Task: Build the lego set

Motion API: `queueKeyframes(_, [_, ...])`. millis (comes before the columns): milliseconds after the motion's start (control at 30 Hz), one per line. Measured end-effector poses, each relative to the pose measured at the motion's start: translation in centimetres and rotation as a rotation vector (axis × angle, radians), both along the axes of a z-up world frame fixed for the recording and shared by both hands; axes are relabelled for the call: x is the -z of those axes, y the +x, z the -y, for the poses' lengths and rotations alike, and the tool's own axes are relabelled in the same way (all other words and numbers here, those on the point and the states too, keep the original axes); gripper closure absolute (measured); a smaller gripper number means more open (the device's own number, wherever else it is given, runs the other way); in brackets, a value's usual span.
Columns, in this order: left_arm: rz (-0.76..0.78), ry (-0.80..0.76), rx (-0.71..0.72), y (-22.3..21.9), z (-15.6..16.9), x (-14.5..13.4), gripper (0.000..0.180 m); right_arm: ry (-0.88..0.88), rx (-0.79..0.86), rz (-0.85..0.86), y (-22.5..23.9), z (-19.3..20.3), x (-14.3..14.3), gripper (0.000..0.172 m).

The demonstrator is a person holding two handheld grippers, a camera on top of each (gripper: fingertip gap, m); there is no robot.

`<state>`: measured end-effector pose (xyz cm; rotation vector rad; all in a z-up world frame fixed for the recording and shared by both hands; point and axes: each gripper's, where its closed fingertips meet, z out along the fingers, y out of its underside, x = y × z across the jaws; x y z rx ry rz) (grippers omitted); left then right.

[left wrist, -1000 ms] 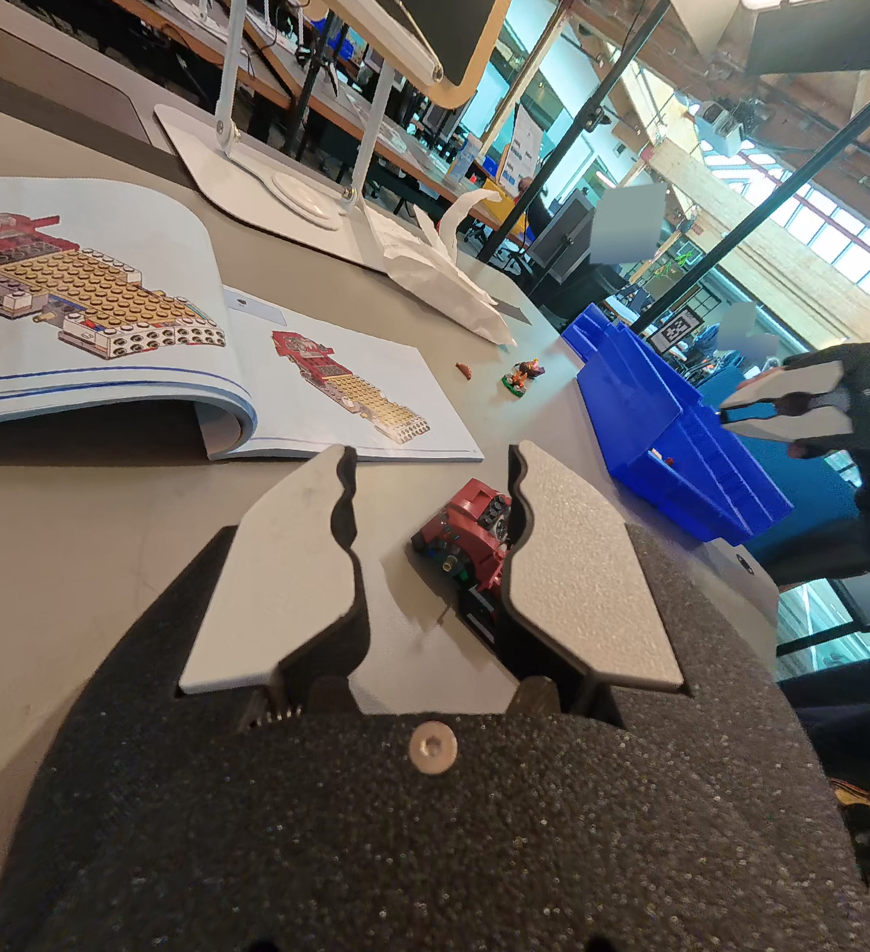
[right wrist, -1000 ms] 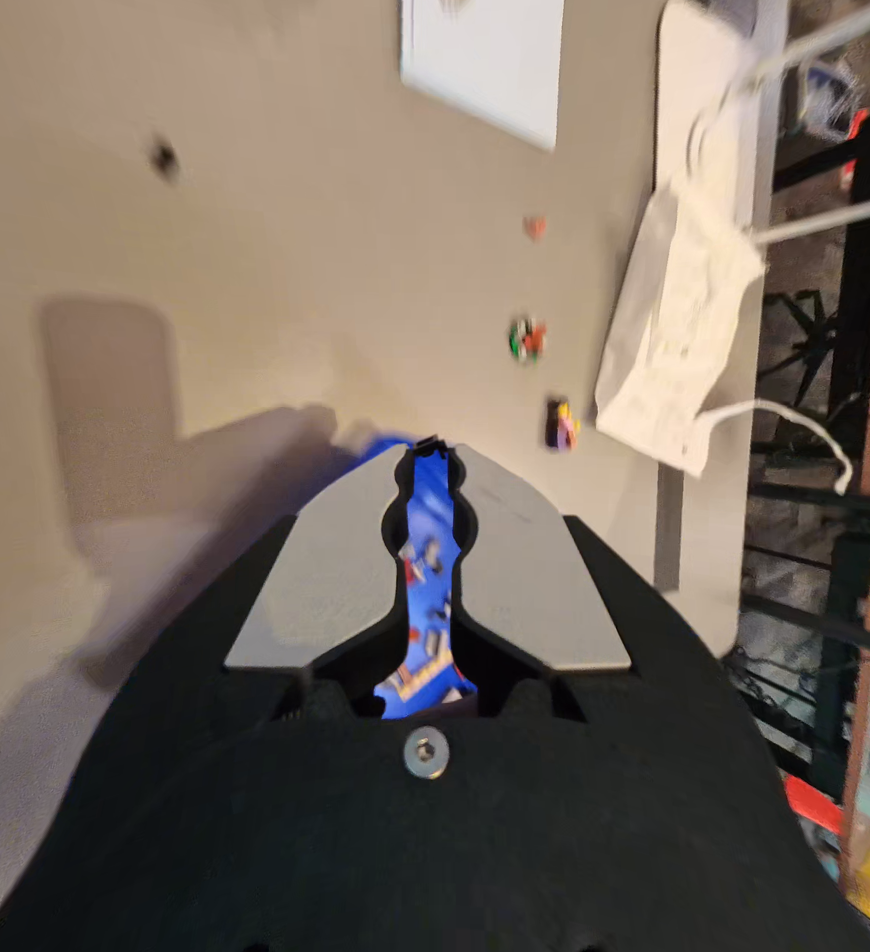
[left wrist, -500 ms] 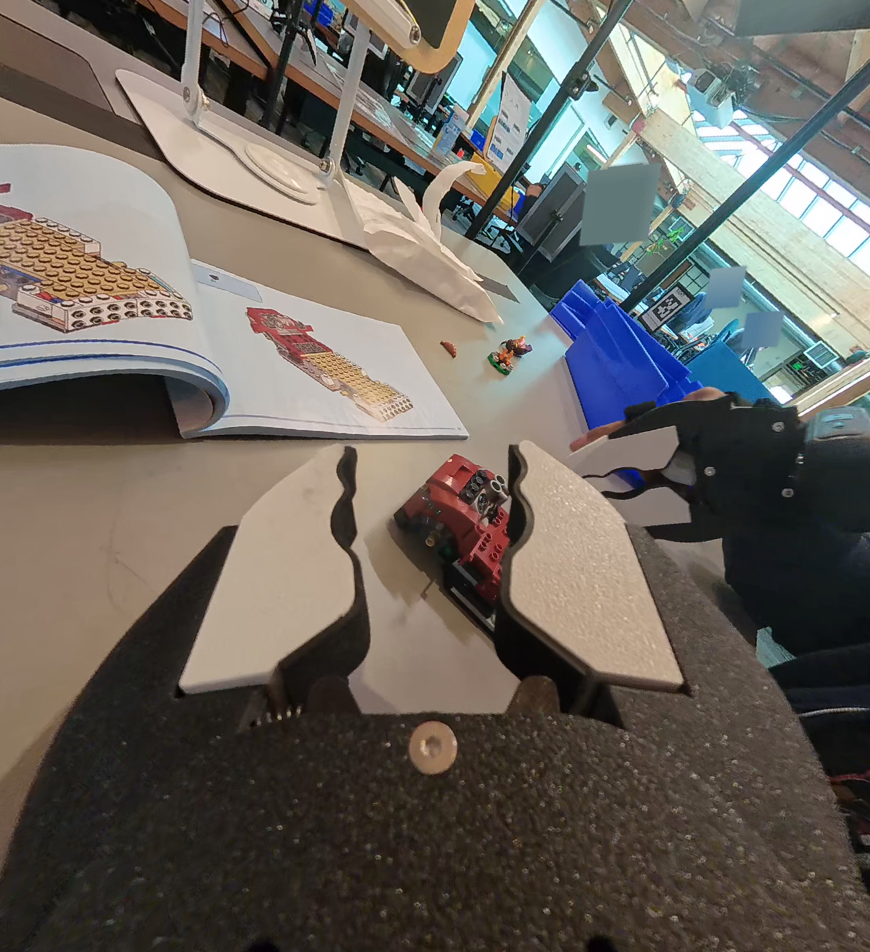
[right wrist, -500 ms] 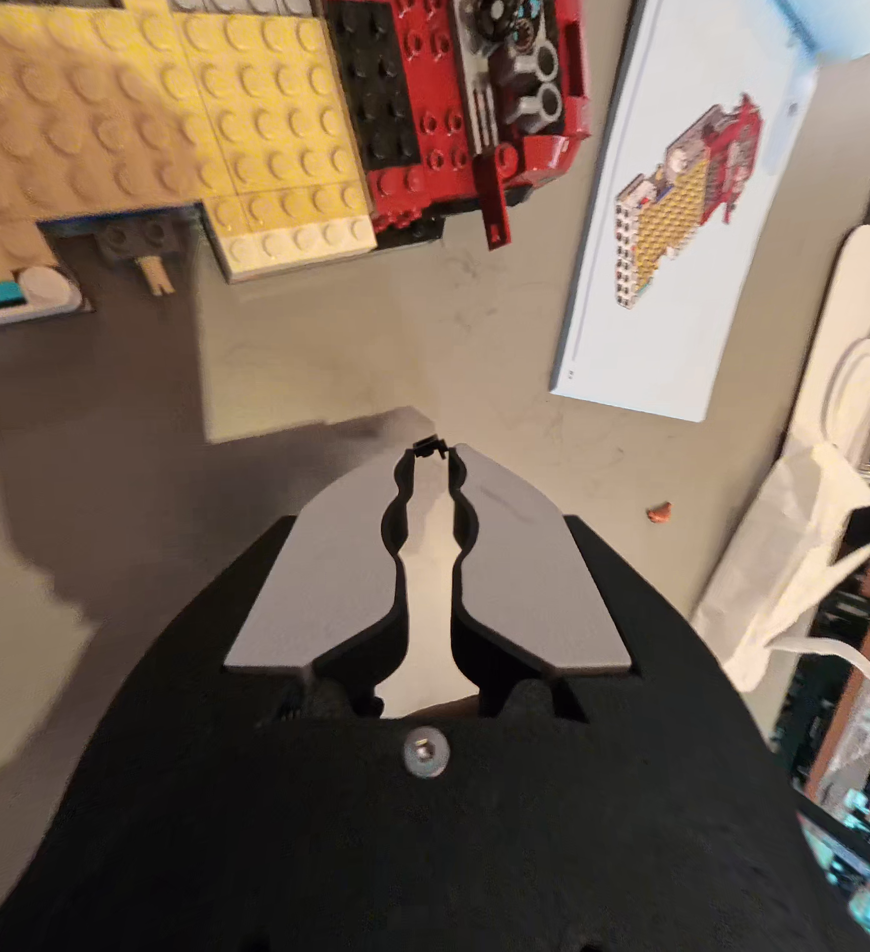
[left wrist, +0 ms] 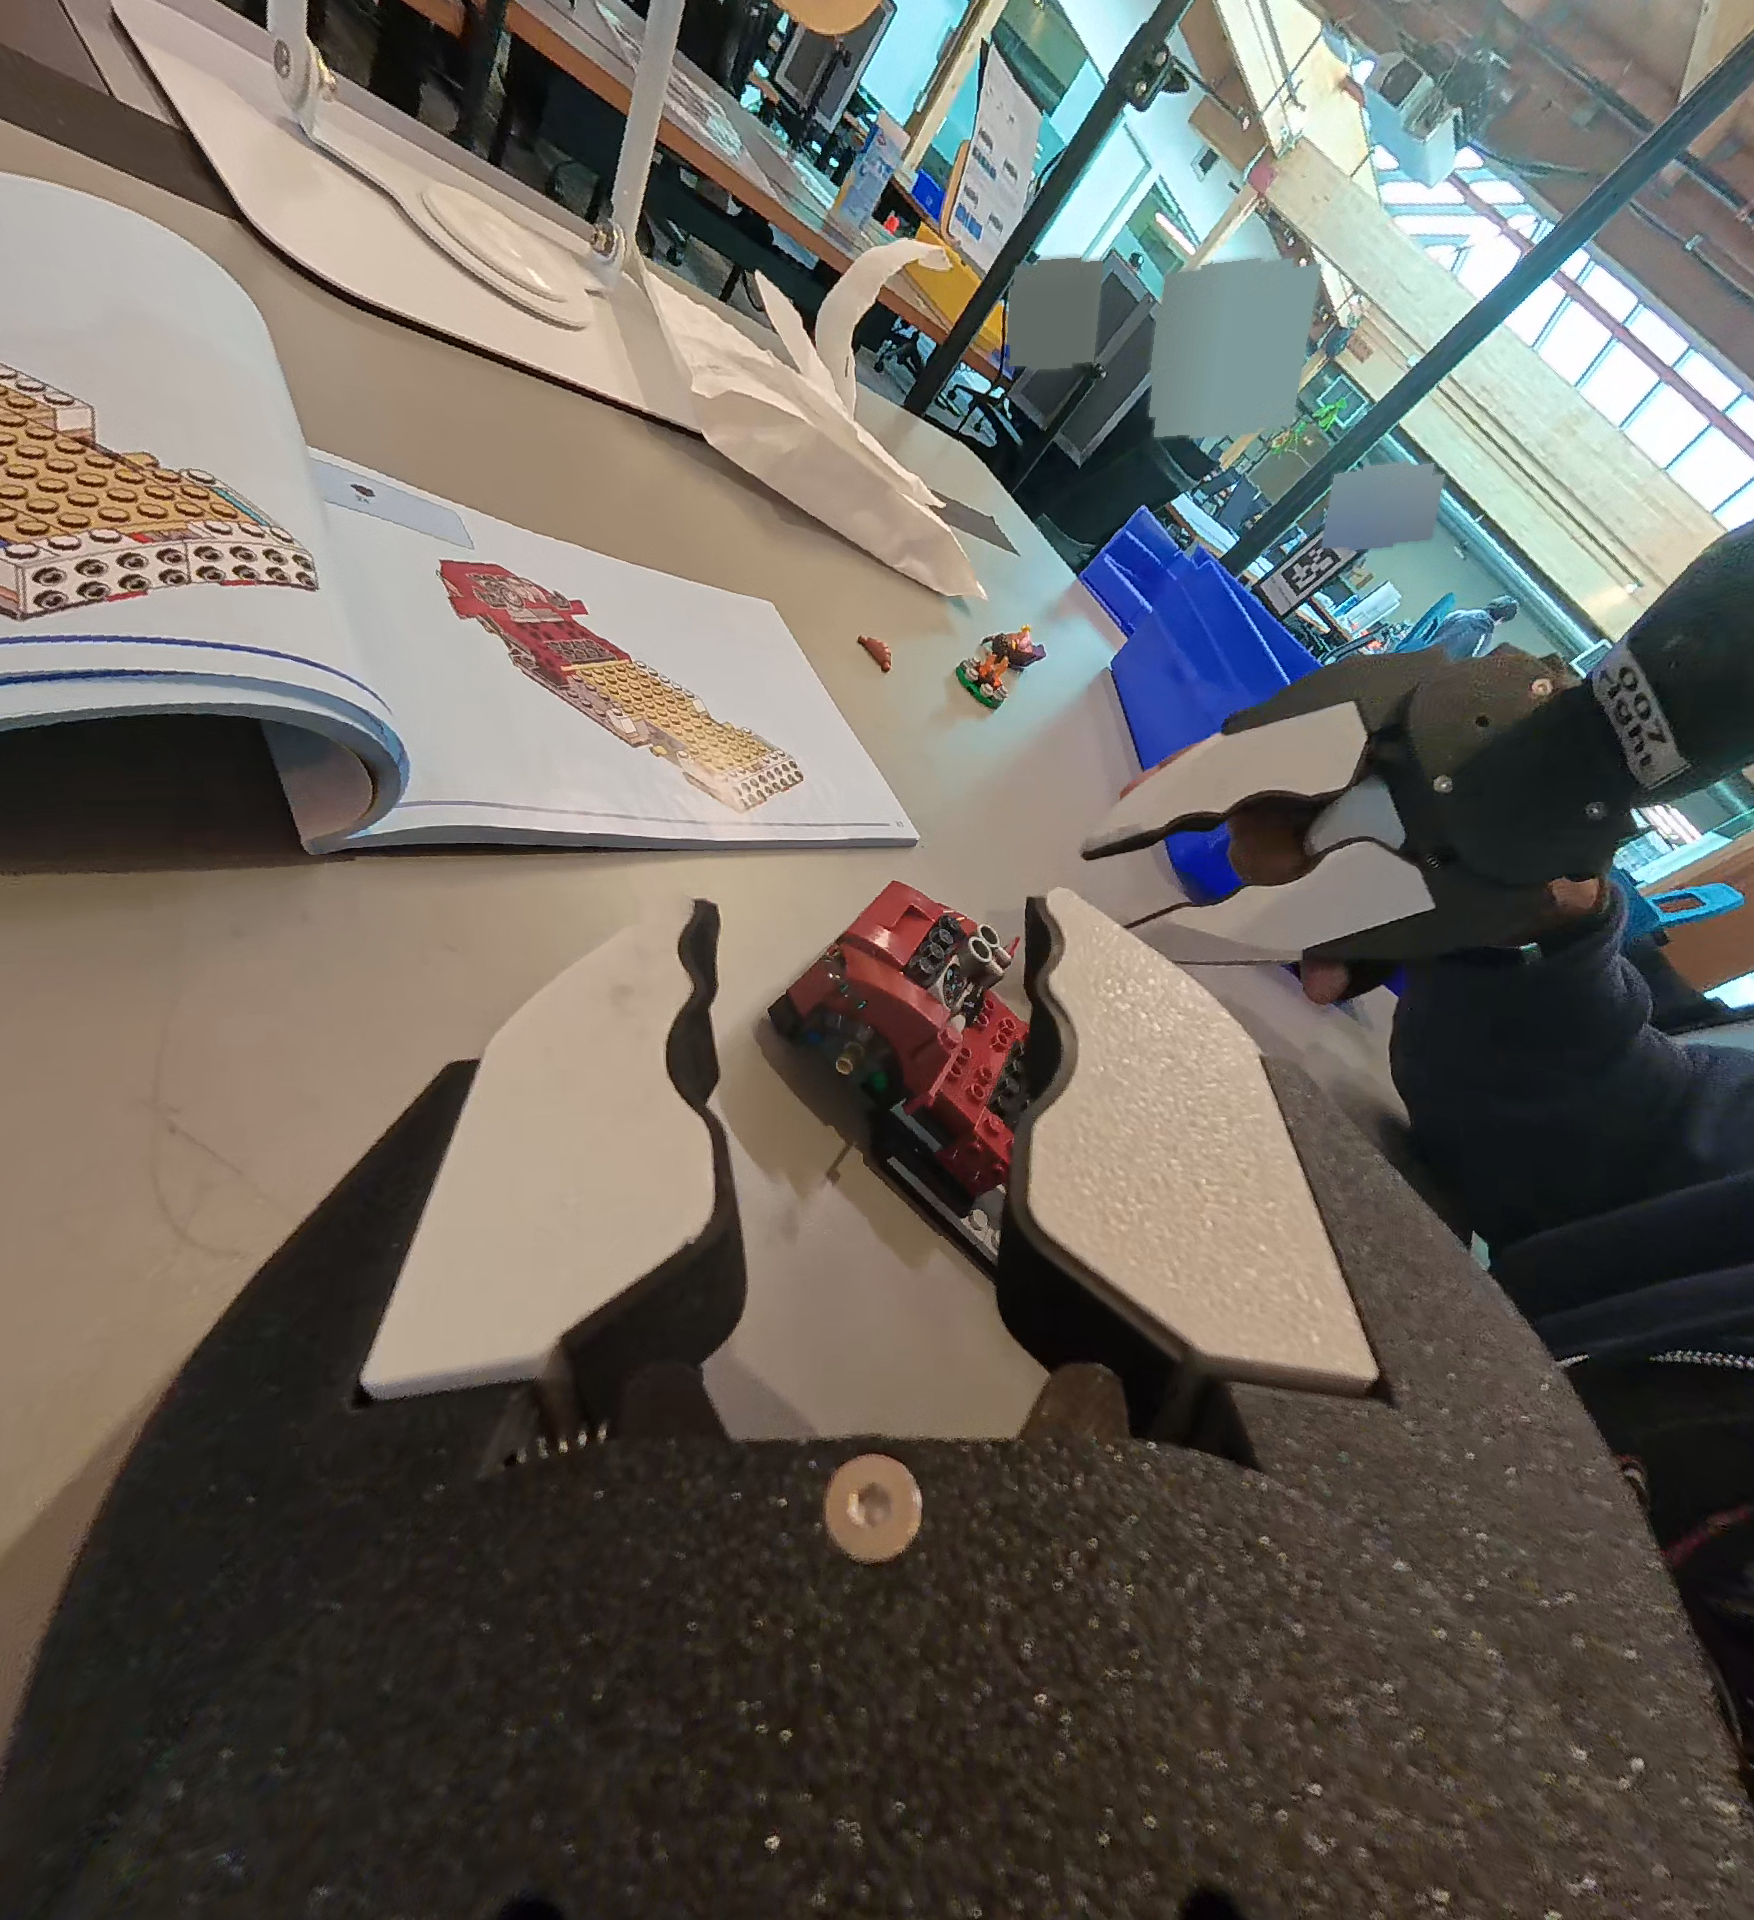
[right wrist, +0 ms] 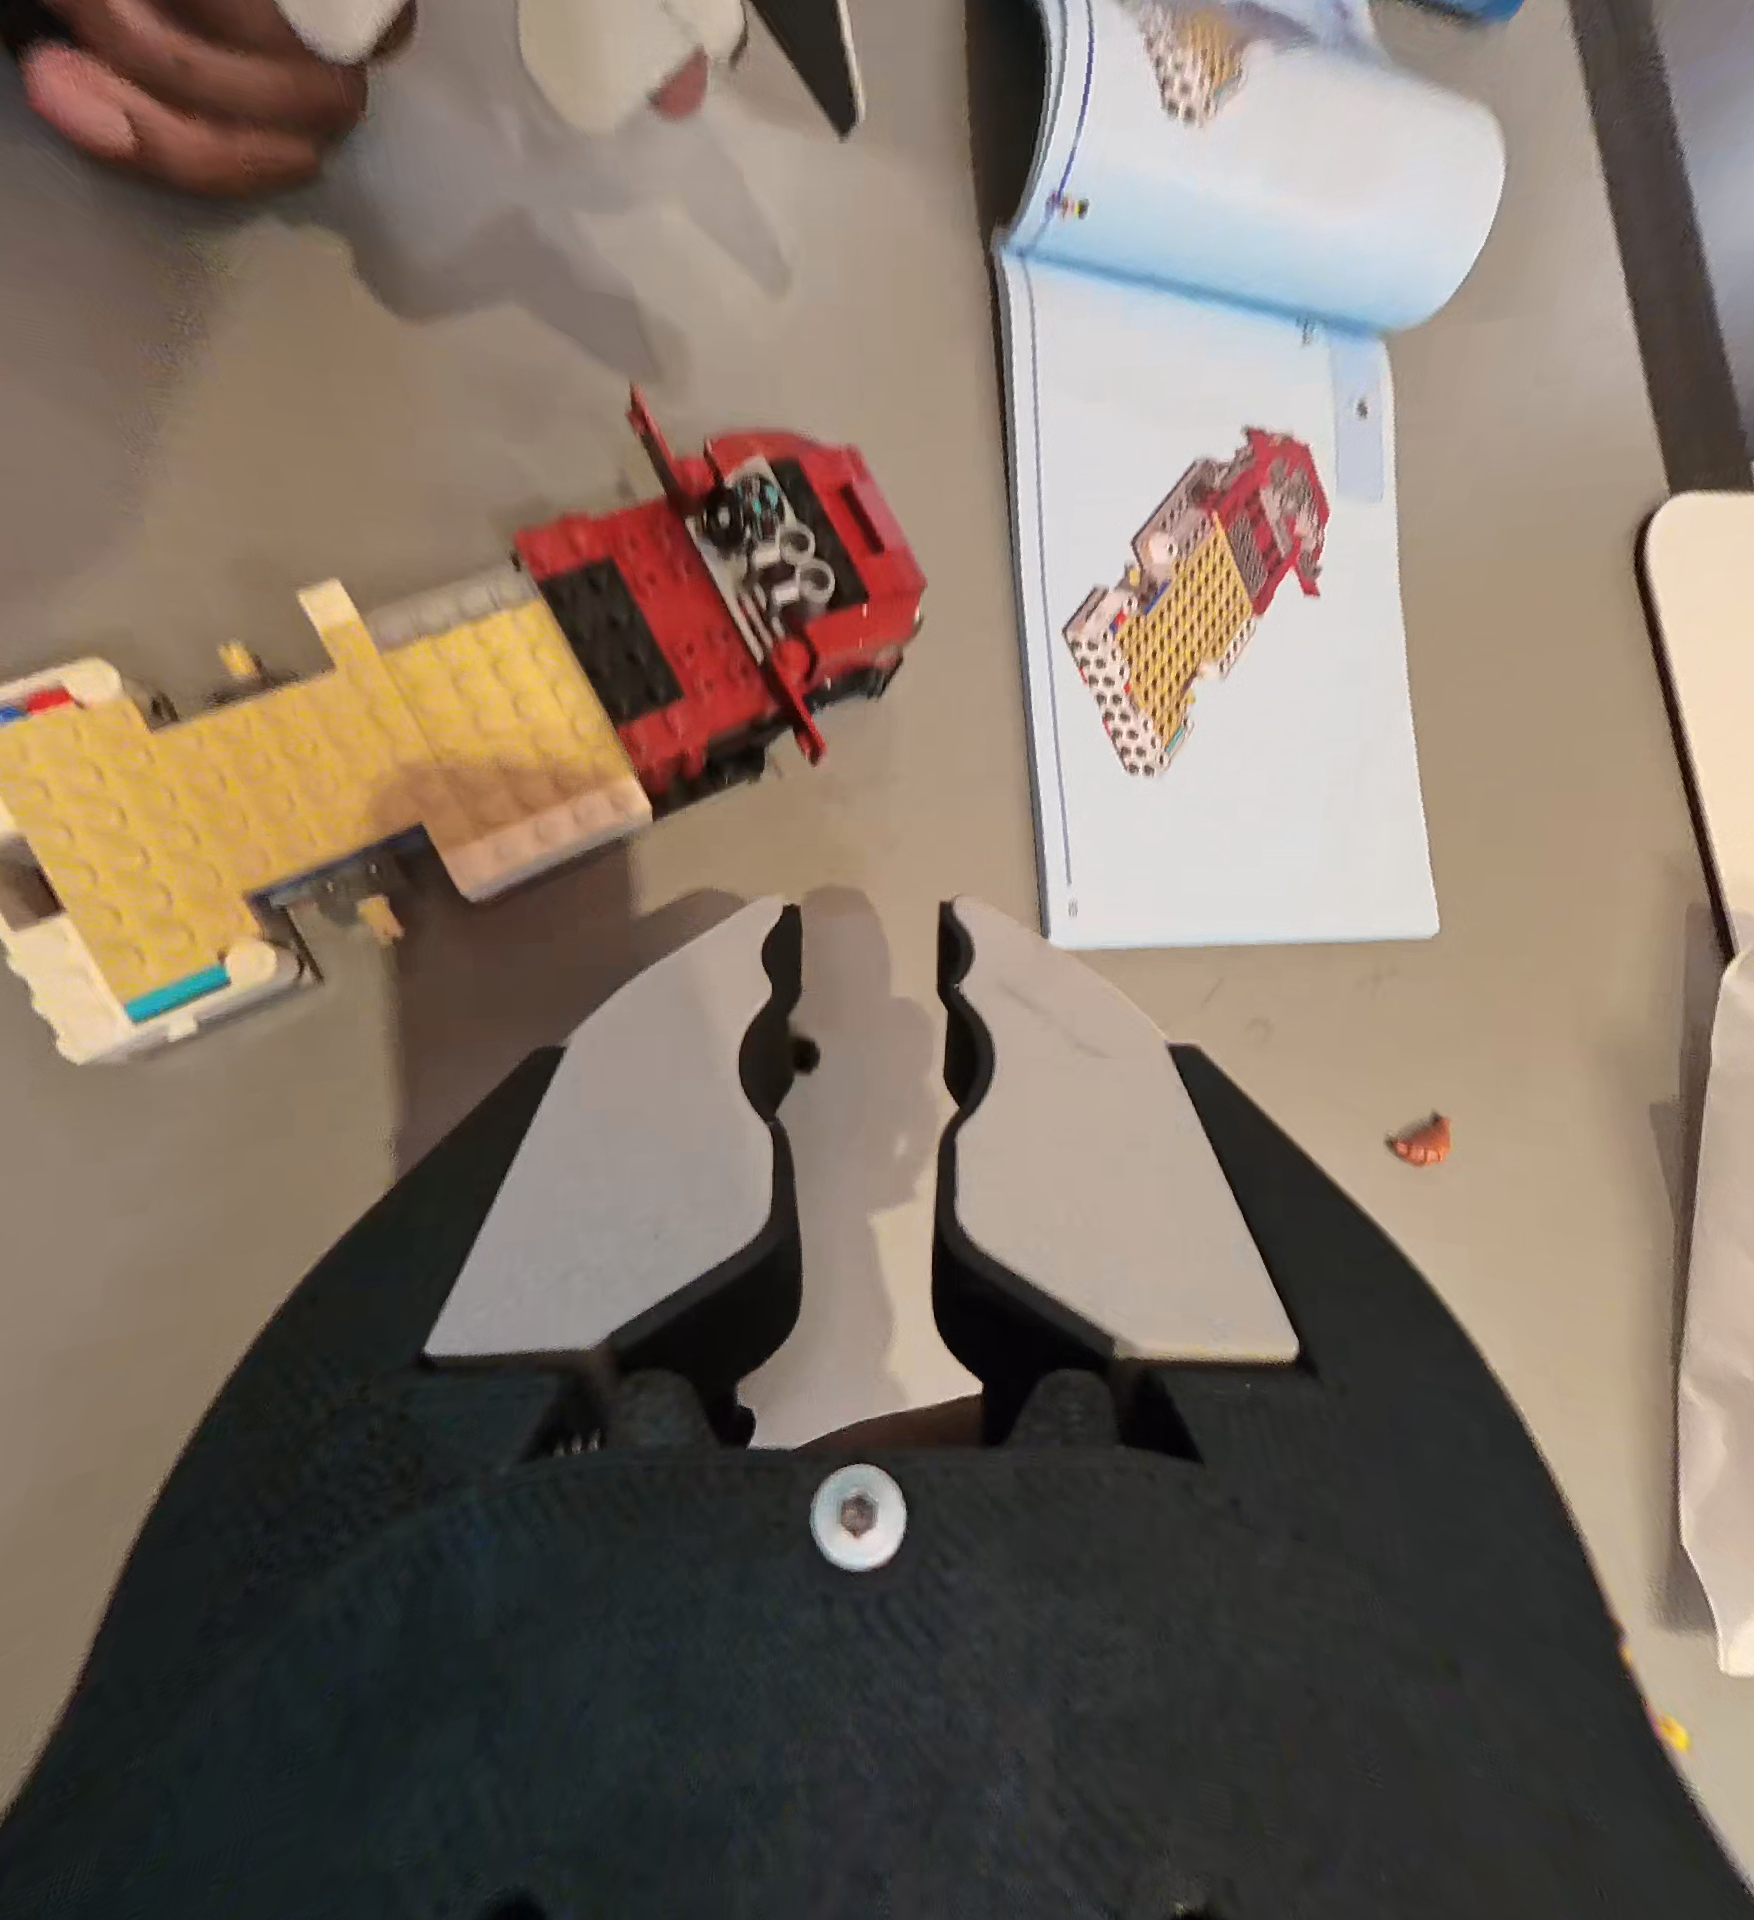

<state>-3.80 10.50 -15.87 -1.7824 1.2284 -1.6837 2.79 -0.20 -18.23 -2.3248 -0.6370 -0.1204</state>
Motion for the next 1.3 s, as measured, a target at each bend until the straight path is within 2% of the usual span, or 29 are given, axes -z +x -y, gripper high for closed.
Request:
queueKeyframes(300, [-0.022,-0.046,0.032,0.2,0.1,0.3,0.123,0.028,-0.064,-0.018,-0.9,-1.9,1.0,0.147])
queueKeyframes(467, [-0.006,-0.022,0.031,0.0,0.3,0.1,0.123,0.023,-0.113,-0.064,-2.1,-2.9,1.3,0.140])
queueKeyframes(567, [0.003,-0.015,0.032,-0.1,0.3,0.0,0.123,-0.032,-0.138,-0.110,-2.8,-3.1,1.8,0.138])
queueKeyframes(867, [0.014,-0.031,0.040,-0.2,0.3,-0.2,0.123,-0.049,-0.179,-0.092,-2.9,-3.6,2.2,0.148])
queueKeyframes(1100, [0.020,-0.044,0.051,-0.2,0.4,-0.3,0.123,-0.052,-0.294,-0.155,-3.5,-4.0,2.2,0.166])
queueKeyframes(1300, [0.041,-0.074,0.060,-0.3,0.3,-0.6,0.123,-0.033,-0.362,-0.218,-4.1,-3.0,1.8,0.169])
